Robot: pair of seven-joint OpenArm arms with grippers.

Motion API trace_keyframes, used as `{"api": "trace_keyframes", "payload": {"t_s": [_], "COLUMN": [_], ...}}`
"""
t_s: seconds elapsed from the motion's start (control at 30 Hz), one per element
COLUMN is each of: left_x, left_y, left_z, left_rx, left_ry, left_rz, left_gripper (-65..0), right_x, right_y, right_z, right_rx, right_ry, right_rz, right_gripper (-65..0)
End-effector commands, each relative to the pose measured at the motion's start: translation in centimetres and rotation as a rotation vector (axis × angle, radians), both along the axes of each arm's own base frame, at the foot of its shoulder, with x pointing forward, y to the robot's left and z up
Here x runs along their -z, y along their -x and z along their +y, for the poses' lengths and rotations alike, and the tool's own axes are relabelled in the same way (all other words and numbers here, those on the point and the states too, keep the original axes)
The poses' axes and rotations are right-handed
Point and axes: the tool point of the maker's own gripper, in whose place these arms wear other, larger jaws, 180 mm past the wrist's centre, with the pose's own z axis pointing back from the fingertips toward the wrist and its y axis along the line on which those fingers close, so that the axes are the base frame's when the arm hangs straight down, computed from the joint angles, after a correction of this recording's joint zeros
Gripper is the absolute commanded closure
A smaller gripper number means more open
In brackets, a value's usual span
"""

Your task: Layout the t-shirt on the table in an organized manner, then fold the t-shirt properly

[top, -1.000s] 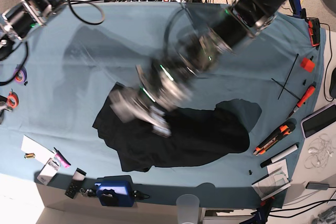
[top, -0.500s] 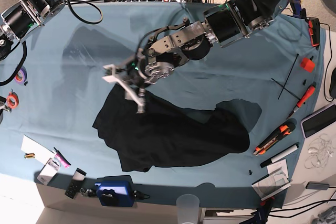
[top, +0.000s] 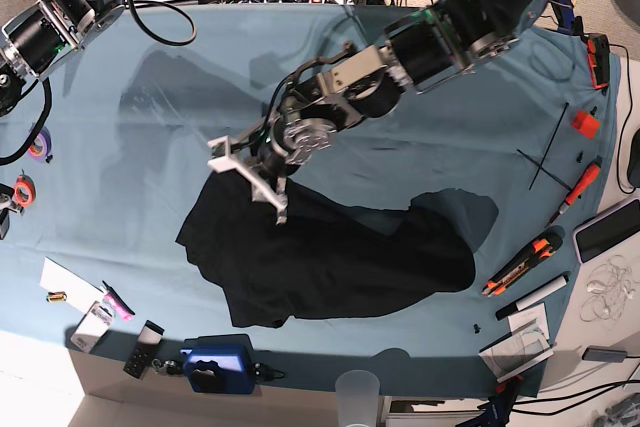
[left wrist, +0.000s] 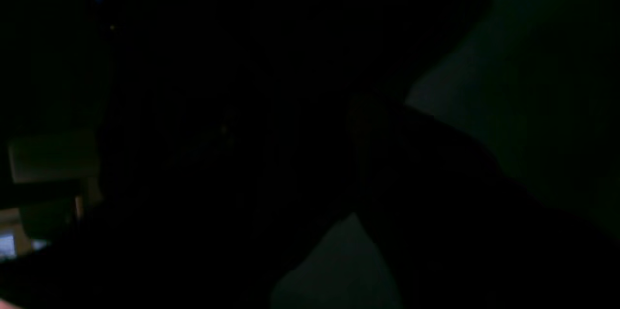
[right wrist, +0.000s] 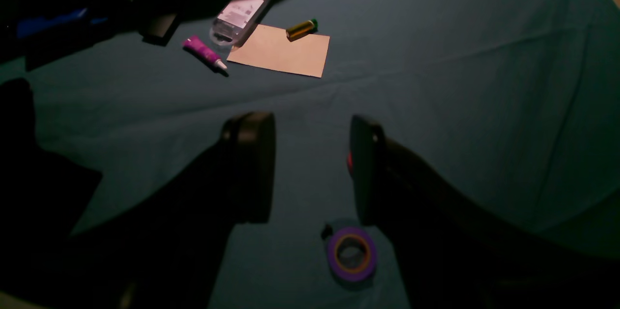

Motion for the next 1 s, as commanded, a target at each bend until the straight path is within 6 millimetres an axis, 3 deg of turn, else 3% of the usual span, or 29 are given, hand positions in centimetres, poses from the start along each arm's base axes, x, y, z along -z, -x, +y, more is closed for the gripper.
{"api": "trace_keyframes", "payload": {"t_s": [0.0,0.17,0.27,0.4,0.6,0.77,0.87,0.97], "left_x": [-0.5,-0.4,-1.2,-3.8,-9.3,-14.2,-16.5,-18.1], "left_y": [-0.9,-1.3,-2.1,-3.2,-3.2,-2.9,-3.5,-4.7], "left_z": [0.3,0.9,2.0,3.9,7.4,8.0,10.4,14.4], "left_rx": [-0.028,-0.091,-0.216,-0.385,-0.596,-0.656,-0.758,-0.892], "left_ry": [-0.007,-0.022,-0.011,-0.069,-0.148,0.024,0.134,0.236], "left_rz": [-0.019,-0.021,-0.043,-0.128,-0.234,-0.302,-0.296,-0.282], "left_gripper": [-20.2,0.0,0.0,0.0,0.0,0.0,0.0,0.0], "right_x": [-2.5,-2.5,-2.6,-2.7,-2.8,-2.9,-2.9,-2.9], "right_y": [-0.2,-0.2,-0.3,-0.3,-0.4,-0.4,-0.4,-0.4], "right_z": [-0.6,-0.6,-0.6,-0.6,-0.6,-0.6,-0.6,-0.6], "right_rx": [0.004,0.004,0.003,0.002,0.001,0.001,0.001,0.001], "right_ry": [0.037,0.038,0.039,0.043,0.044,0.046,0.046,0.047], "right_rz": [-0.058,-0.059,-0.064,-0.074,-0.08,-0.085,-0.085,-0.085], "right_gripper": [-26.2,-26.2,-26.2,-26.2,-26.2,-26.2,-26.2,-26.2]}}
